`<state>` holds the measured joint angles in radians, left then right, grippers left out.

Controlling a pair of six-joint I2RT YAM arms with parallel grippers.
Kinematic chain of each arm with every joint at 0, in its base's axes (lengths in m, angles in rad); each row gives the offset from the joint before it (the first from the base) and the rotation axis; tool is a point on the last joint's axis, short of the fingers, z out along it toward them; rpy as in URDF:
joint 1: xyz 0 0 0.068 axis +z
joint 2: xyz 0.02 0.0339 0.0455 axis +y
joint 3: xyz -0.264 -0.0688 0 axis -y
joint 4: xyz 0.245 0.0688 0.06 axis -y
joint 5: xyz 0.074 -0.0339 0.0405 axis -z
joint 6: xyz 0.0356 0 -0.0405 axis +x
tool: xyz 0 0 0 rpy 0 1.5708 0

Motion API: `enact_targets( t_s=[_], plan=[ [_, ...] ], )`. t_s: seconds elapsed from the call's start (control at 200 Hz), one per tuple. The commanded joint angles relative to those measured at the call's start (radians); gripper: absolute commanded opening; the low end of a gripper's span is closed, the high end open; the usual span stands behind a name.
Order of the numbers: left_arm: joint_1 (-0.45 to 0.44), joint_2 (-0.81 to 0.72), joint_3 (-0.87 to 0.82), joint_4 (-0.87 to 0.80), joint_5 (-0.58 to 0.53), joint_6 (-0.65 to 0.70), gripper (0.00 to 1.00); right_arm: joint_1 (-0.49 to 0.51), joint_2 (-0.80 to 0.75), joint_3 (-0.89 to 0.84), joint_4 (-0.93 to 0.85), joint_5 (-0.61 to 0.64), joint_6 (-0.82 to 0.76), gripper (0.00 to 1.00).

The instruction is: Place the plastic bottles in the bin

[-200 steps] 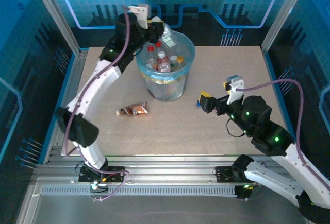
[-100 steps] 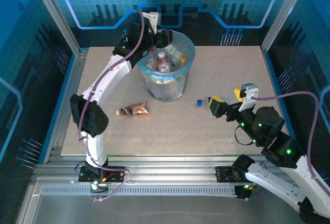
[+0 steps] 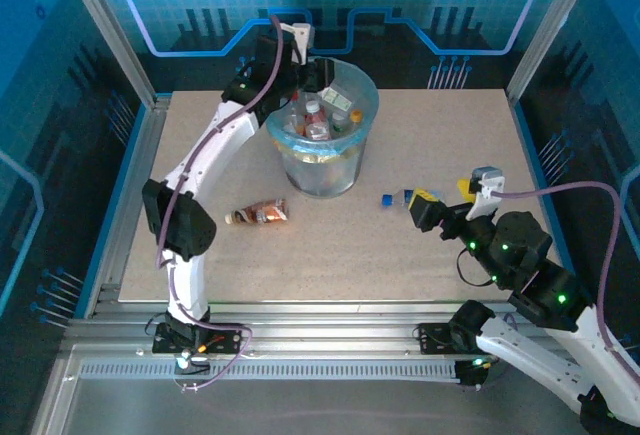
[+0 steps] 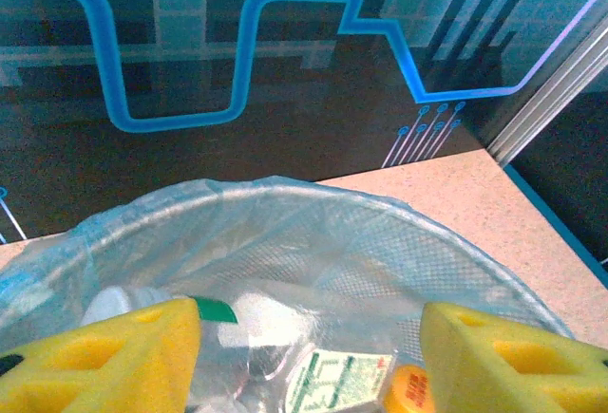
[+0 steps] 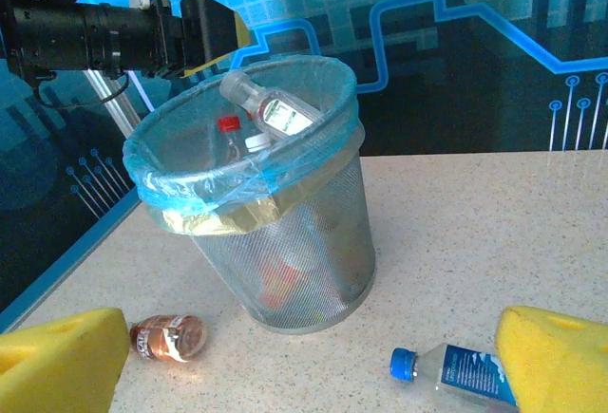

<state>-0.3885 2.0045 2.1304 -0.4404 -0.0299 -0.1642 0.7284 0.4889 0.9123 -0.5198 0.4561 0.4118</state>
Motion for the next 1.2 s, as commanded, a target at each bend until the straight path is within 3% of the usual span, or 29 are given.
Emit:
enact_targets(
  t_s=[0.0, 0.245, 0.53, 0.615, 0.77, 0.885, 1.04, 1.196],
  plan=[
    [0.011, 0.079, 0.086, -0.147, -0.021, 0.027, 0.64, 0.007, 0.017, 0.018, -0.024, 0.041, 0.032, 1.00],
    [0.012, 0.152, 0.111, -0.198, 0.040, -0.002, 0.64, 0.007, 0.051, 0.055, -0.109, 0.041, 0.067, 1.00],
    [0.012, 0.093, 0.105, -0.178, 0.093, -0.025, 0.64, 0.008, 0.049, 0.061, -0.131, 0.061, 0.040, 1.00],
    [0.011, 0.044, 0.098, -0.165, 0.103, -0.029, 0.65, 0.006, 0.093, 0.089, -0.151, 0.059, -0.061, 1.00],
    [0.012, -0.093, 0.024, -0.100, 0.112, -0.037, 0.67, 0.004, 0.258, 0.186, -0.268, 0.051, -0.381, 1.00],
    [0.011, -0.217, -0.084, -0.024, 0.115, -0.054, 0.68, -0.017, 0.359, 0.190, -0.258, 0.039, -0.597, 1.00],
    [0.008, -0.421, -0.372, 0.154, 0.190, -0.080, 0.69, -0.137, 0.512, 0.157, -0.209, -0.155, -0.862, 1.00],
    [-0.007, -0.602, -0.591, 0.279, 0.229, -0.056, 0.69, -0.340, 0.669, 0.145, -0.183, -0.392, -1.020, 0.98]
  ],
)
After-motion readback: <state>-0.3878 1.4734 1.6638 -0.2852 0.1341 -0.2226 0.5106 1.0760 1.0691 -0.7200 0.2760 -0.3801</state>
